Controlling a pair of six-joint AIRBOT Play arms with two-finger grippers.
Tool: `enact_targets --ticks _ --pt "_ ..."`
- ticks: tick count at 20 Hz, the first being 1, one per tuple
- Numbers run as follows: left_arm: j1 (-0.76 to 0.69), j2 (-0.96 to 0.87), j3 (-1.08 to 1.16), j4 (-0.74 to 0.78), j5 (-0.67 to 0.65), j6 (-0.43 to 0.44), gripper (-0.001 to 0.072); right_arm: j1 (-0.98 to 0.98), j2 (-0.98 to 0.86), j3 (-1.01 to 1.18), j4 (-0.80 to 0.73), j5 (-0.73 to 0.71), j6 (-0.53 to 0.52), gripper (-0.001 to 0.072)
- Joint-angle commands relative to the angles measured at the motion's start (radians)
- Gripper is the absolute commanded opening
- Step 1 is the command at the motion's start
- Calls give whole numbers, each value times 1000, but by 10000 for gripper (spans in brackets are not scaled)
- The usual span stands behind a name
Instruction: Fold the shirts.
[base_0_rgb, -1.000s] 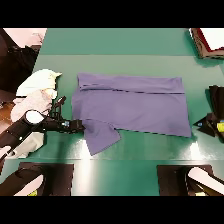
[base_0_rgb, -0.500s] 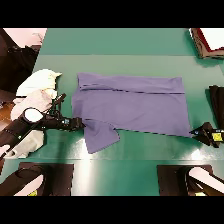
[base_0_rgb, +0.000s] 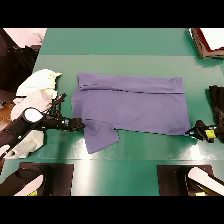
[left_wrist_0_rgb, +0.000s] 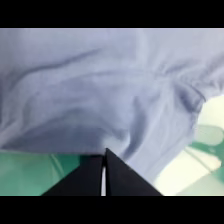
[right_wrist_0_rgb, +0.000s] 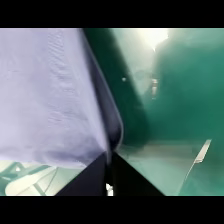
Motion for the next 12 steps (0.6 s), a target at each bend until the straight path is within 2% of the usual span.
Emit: enact_targets --ticks 1,3,6,9,12 --pt "0 14 16 60 -111 8 28 23 1 44 -8 61 1 16" --pt "0 68 28 114 -197 -31 28 23 21 113 -47 126 2 15" --pt "0 216 28 168 -296 -101 28 23 102 187 -185 227 4 15" --pt "0 366 28 165 -445 -180 28 23 221 193 -335 286 31 15" --pt "0 484 30 139 -560 -257 29 24 315 193 -364 307 55 15"
